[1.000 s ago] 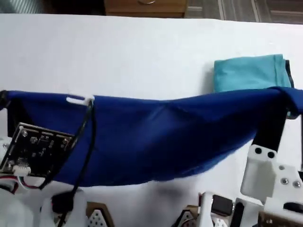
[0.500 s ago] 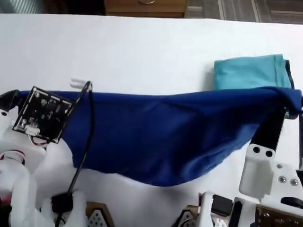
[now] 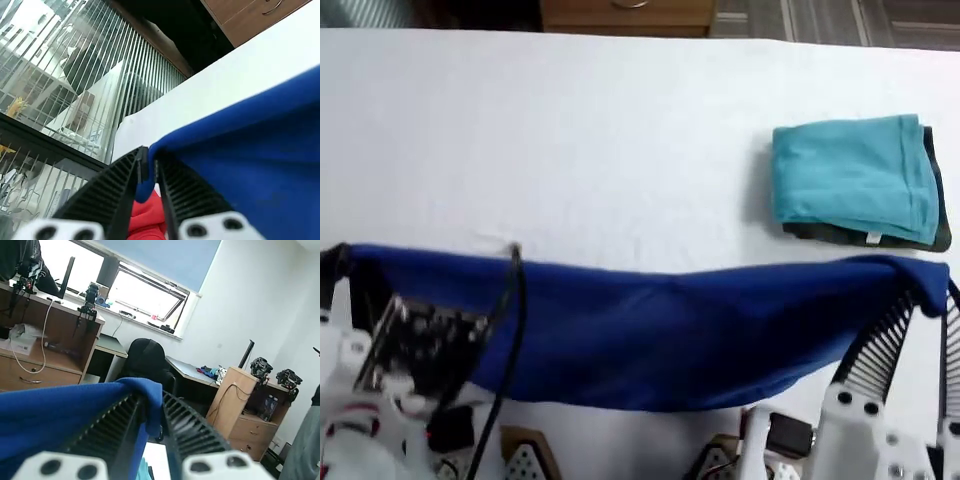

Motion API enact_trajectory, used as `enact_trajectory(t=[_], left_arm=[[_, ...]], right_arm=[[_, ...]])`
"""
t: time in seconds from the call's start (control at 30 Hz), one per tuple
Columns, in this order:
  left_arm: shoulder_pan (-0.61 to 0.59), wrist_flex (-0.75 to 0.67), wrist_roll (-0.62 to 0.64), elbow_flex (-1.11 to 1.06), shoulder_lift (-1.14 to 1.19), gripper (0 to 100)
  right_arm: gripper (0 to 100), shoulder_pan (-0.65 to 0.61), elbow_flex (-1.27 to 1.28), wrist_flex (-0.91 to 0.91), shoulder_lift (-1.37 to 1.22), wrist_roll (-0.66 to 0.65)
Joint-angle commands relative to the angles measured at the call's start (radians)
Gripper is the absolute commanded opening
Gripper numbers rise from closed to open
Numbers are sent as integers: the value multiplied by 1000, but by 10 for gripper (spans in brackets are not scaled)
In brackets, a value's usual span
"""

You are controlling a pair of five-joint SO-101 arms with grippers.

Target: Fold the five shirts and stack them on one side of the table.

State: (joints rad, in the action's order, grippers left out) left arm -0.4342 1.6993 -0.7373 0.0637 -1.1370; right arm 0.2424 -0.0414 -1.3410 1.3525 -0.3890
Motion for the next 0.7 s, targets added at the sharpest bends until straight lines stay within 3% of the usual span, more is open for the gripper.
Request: enact_trajectory(t=[0.0,0.37,0.53,0.67], left_arm=[[-12,-138,-8,-79,92,25],[20,-548,0,-165,612,25],[61,-582,26,-31,855,25],[71,-534,55,191,1014,25]], right_arm=[[20,-73,74,82,-127,32],[20,-263,298,550,-613,32],[20,-283,270,700,-852,29],[20,-277,180,710,-980,29]])
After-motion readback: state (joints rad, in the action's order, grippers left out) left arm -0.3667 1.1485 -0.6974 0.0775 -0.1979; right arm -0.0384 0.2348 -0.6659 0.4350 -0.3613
